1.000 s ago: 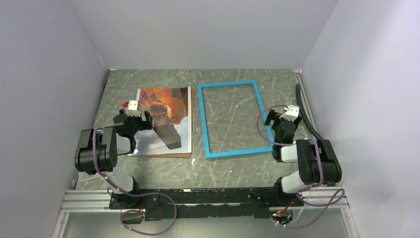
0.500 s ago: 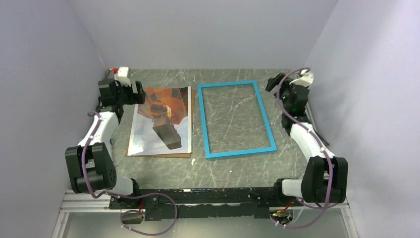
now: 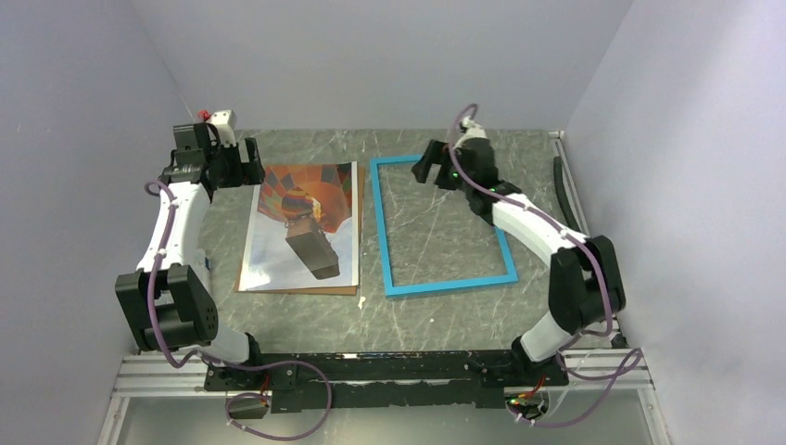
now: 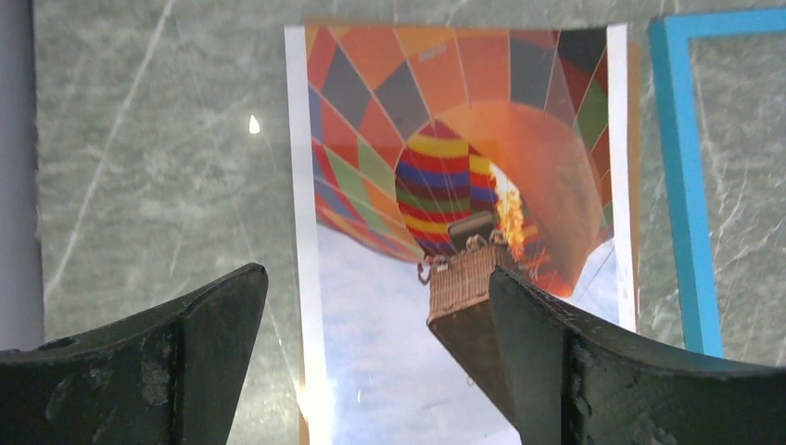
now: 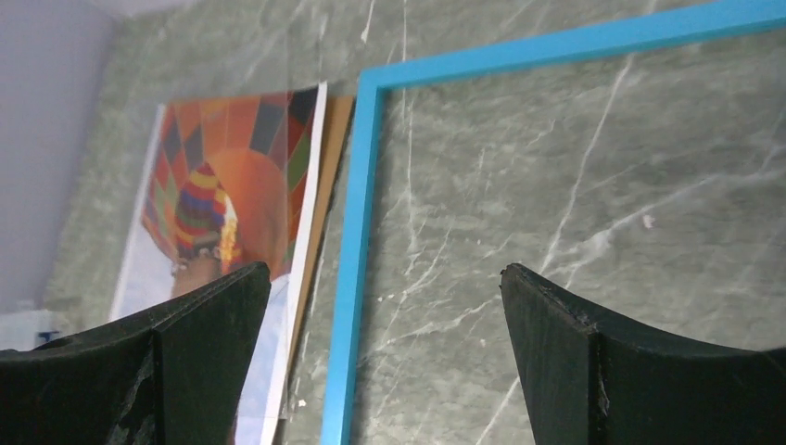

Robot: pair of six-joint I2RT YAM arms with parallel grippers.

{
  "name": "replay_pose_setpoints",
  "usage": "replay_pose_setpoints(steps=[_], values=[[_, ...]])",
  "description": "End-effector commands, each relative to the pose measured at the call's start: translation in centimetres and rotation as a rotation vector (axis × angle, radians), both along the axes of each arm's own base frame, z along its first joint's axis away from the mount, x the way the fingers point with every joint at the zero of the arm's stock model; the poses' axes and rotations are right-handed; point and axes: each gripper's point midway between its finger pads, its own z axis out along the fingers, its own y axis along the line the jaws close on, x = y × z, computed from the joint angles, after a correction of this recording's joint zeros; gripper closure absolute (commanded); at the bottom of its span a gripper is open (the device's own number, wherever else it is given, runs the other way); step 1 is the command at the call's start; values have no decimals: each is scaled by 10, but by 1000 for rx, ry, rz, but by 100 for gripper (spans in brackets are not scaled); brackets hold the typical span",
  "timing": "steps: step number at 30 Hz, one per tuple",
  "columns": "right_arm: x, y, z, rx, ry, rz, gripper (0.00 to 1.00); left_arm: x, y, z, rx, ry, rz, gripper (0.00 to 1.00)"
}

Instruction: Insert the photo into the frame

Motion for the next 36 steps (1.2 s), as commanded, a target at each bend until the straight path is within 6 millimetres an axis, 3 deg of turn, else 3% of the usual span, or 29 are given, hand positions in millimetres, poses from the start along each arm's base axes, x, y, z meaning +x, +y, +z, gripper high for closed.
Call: replay_pose_setpoints(steps=[1, 7, 10, 14, 27, 36], values=[[9, 25, -9, -227, 25, -48, 0, -12, 5, -1, -20, 59, 35, 5], [-2, 81, -42, -366, 79, -7, 0, -20, 12, -9, -13, 110, 56, 5], [-8, 100, -72, -462, 148, 0, 2, -23, 18, -15, -1, 140, 80, 5], [-17, 120, -97, -554, 181, -4, 8, -28, 20, -21, 3, 179, 83, 7], [-43, 134, -156, -606, 277, 49, 34, -49, 11, -25, -20, 241, 57, 9], [-52, 133, -181, -608, 322, 45, 40, -58, 9, -22, -4, 249, 24, 8]])
